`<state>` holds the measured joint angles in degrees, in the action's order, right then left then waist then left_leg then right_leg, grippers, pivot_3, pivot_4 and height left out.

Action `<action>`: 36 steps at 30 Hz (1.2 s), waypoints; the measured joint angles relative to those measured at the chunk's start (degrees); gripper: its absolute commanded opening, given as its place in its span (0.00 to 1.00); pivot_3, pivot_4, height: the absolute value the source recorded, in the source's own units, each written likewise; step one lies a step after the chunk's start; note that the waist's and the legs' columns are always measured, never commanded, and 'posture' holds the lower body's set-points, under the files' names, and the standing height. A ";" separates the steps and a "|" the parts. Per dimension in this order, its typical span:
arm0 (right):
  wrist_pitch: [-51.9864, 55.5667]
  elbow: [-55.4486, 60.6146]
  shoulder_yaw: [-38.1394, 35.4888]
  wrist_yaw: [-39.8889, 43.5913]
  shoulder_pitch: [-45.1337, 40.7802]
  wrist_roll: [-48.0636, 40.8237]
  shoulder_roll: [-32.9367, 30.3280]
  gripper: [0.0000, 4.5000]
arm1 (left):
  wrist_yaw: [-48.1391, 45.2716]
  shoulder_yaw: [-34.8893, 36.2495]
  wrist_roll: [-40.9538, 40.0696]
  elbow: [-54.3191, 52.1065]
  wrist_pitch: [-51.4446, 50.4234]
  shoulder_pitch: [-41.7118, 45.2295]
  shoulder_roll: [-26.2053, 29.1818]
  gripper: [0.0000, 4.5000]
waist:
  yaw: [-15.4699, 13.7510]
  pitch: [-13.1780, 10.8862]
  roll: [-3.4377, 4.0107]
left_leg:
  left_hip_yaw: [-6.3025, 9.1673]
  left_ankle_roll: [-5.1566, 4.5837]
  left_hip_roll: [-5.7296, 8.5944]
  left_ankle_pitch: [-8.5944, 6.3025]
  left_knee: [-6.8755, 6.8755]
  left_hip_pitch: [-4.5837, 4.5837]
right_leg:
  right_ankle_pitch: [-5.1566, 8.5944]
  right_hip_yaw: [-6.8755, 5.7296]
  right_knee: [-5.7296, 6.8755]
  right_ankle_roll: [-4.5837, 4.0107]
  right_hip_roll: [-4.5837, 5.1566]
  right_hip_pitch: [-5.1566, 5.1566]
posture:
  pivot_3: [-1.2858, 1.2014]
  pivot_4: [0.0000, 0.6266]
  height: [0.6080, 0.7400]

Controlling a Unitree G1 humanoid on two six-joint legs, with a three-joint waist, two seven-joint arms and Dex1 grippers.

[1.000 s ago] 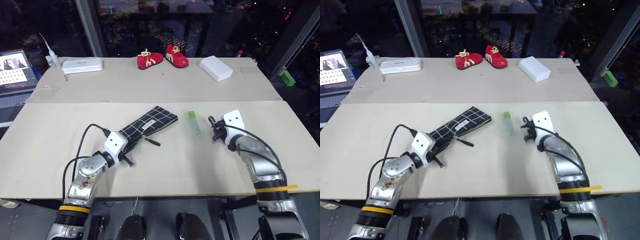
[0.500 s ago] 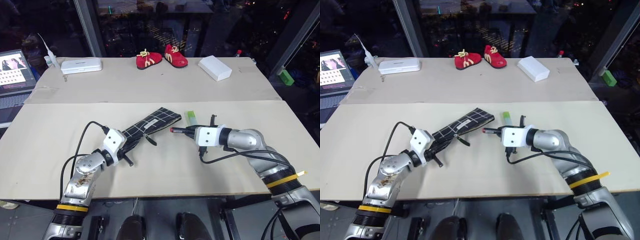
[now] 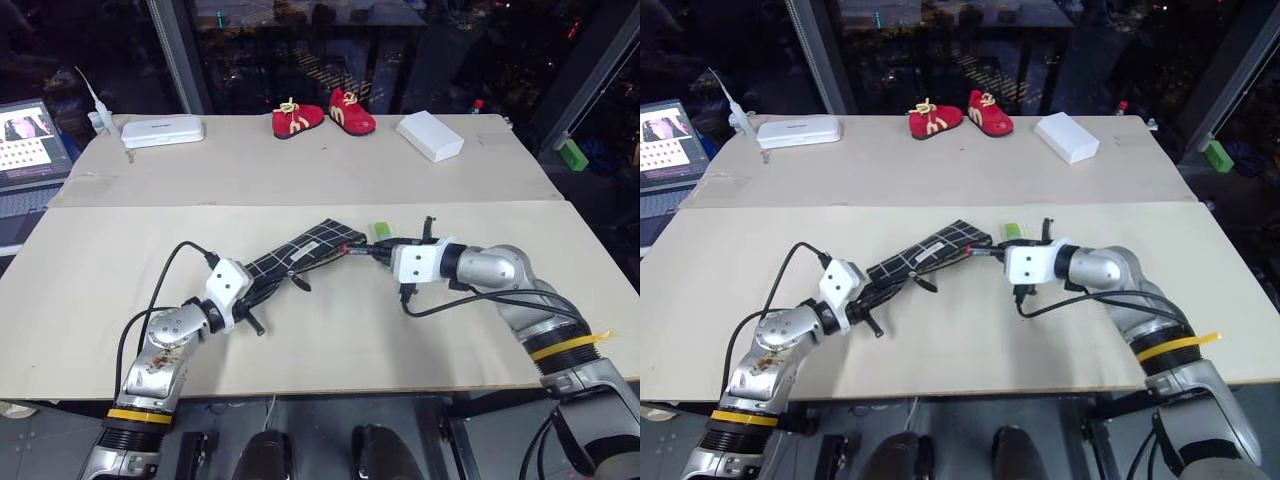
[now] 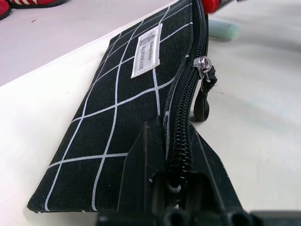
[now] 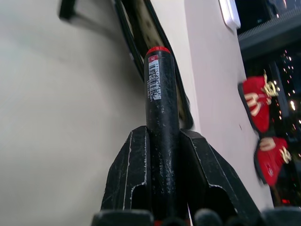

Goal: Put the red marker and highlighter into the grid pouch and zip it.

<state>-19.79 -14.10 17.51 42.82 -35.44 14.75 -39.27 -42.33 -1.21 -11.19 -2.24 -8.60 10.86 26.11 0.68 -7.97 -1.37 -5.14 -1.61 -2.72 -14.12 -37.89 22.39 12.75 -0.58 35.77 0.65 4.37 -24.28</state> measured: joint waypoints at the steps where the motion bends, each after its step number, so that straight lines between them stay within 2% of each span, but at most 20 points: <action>1: -0.15 -0.32 0.02 -0.03 -0.07 0.35 0.16 0.12 | 0.00 -0.02 0.02 0.01 0.00 0.02 0.00 0.00 | 0.02 0.00 0.00 | 0.00 0.00 0.00 0.00 0.00 0.00 | 0.00 0.00 0.00 0.00 0.00 0.00 | 0.52 0.24 1.00; 6: -2.26 -2.61 1.25 -0.73 -2.64 3.32 2.14 0.12 | 0.04 -0.24 0.07 0.00 0.01 0.05 -0.07 0.00 | 0.33 0.00 0.00 | -0.05 0.00 0.00 0.00 0.00 -0.06 | -0.01 0.05 0.07 -0.02 -0.04 -0.01 | 0.52 0.24 1.00; 21: -11.39 -11.32 9.37 -4.39 -10.49 11.90 13.26 0.12 | -0.35 -0.14 0.02 -0.21 -0.07 0.22 0.55 0.00 | 0.20 0.00 0.02 | -0.07 0.02 -0.02 0.01 0.00 -0.06 | -0.02 0.03 0.11 -0.03 -0.02 -0.02 | 0.52 0.24 1.00; 30: -17.84 -16.73 11.62 -7.28 -12.48 15.69 15.20 0.12 | -0.52 -0.12 0.02 -0.22 -0.38 -0.31 0.76 0.00 | 0.17 0.00 0.02 | -0.09 0.02 -0.04 0.01 0.00 -0.06 | -0.02 0.02 0.12 -0.03 0.00 -0.02 | 0.52 0.24 1.00; 32: -18.73 -17.46 11.63 -7.35 -12.81 15.63 15.19 0.34 | -0.51 -0.12 0.02 -0.23 -0.38 -0.31 0.70 0.00 | 0.18 0.00 0.03 | -0.09 0.02 -0.05 0.02 0.00 -0.08 | -0.02 0.02 0.13 -0.03 -0.01 -0.01 | 0.52 0.24 1.00; 36: -19.58 -17.71 11.60 -5.76 -12.79 13.57 16.32 0.62 | -0.48 -0.29 0.00 -0.58 -0.37 -0.19 0.07 0.00 | 0.31 0.00 0.03 | -0.09 0.03 -0.07 0.02 0.00 -0.08 | -0.02 0.04 0.16 -0.04 -0.01 -0.02 | 0.52 0.24 1.00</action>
<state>-39.37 -31.81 29.11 37.05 -48.23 28.33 -22.95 -42.81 -1.50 -11.19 -2.82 -8.98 10.67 26.18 1.00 -7.98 -1.34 -5.23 -1.58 -2.79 -14.10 -37.88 22.31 12.73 -0.54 35.92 0.61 4.36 -24.30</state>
